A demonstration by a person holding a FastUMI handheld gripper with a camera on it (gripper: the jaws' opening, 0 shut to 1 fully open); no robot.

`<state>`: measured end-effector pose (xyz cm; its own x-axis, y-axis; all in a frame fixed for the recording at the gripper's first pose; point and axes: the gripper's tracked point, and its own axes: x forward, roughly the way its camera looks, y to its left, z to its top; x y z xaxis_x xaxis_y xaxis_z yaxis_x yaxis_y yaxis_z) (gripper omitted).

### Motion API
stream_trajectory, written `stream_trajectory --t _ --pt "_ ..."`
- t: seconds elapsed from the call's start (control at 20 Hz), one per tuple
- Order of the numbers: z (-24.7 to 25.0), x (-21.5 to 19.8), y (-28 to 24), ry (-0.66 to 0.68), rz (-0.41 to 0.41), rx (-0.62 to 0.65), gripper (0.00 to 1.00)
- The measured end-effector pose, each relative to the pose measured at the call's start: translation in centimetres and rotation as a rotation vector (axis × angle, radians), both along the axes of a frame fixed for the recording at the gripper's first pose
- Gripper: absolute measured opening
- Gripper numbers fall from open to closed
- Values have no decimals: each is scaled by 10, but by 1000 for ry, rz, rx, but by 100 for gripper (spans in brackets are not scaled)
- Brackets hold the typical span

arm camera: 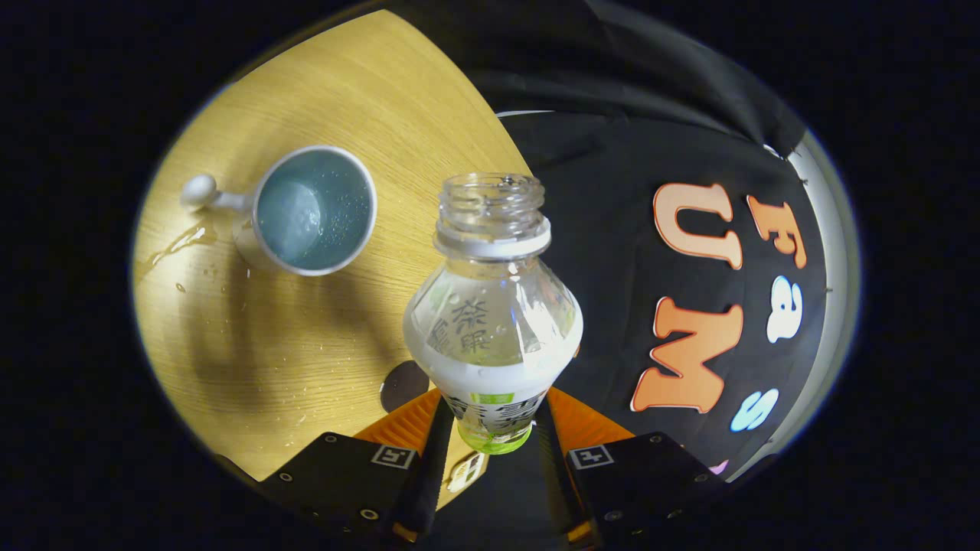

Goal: Take the bottle from table, then pour the juice into the cup, finally place the bottle on the coaster

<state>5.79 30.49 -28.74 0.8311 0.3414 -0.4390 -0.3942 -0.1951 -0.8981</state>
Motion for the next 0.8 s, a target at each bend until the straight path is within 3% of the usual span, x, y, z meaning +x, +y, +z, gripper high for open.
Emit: stream_trajectory --t 0.35,0.8 --pt "5 -21 -8 350 -224 387 59" --pt "23 22 -46 514 -465 759 58"
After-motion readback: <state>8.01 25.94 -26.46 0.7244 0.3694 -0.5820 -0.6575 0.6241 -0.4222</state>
